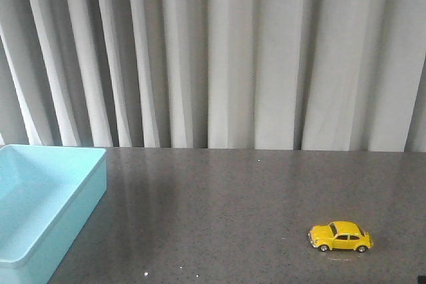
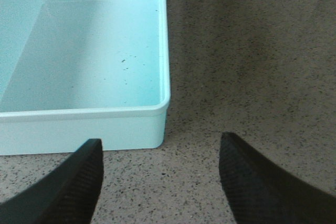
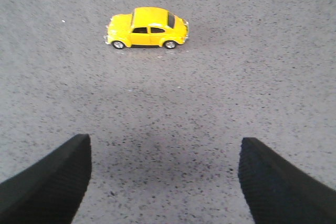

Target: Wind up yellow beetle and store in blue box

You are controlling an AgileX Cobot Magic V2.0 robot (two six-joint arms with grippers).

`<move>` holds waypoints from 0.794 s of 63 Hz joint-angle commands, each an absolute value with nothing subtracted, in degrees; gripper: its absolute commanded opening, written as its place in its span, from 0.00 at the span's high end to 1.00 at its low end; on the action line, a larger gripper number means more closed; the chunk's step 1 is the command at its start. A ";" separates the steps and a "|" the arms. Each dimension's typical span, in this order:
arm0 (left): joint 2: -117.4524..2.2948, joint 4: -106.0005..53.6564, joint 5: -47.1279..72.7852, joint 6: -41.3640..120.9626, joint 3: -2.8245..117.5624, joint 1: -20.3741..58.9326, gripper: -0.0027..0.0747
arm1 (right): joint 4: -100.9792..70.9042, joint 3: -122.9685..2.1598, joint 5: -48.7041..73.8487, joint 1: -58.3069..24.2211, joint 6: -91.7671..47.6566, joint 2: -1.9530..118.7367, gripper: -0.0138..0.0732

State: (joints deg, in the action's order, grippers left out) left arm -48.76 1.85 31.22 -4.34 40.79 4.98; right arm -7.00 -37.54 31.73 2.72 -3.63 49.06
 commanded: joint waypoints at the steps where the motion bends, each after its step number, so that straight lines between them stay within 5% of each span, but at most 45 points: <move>1: -48.64 -0.46 26.89 -1.88 42.74 7.76 0.36 | -10.48 -41.42 28.30 3.06 -6.65 50.01 0.17; 20: -48.64 -0.40 26.16 2.73 42.74 20.08 0.36 | -12.90 -54.91 35.14 3.06 -11.82 63.15 0.18; 50: -48.64 -0.35 25.97 2.73 42.74 21.31 0.36 | -12.48 -81.90 49.79 1.91 -6.12 93.90 0.18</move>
